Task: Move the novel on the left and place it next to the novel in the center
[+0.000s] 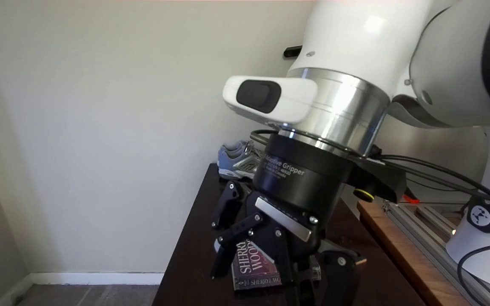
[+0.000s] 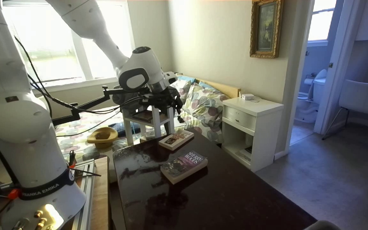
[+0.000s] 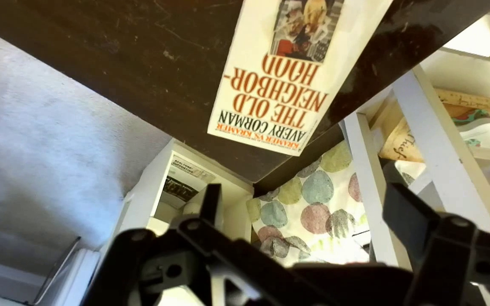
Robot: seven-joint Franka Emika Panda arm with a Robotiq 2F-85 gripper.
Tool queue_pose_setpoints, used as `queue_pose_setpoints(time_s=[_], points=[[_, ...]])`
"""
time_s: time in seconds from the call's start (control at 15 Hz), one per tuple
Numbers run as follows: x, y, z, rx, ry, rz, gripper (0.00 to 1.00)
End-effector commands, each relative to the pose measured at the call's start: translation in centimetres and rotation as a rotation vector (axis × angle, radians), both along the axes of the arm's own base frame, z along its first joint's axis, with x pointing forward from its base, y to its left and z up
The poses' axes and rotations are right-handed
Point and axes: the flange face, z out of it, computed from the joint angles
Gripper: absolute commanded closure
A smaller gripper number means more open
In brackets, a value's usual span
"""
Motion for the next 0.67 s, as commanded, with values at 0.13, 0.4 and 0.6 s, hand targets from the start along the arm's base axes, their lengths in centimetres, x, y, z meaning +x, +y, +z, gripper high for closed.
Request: queue_pose_setpoints(time_s=[0.13, 0.4, 0.6], points=[[2.5, 0.7, -1.6, 0.02, 0.025, 0.042, 0.5], [3.3, 0.9, -3.6, 0.004, 0.041, 0.082, 0.78], [3.3, 0.0, -5.3, -0.033, 0.061, 0.054, 0.98]])
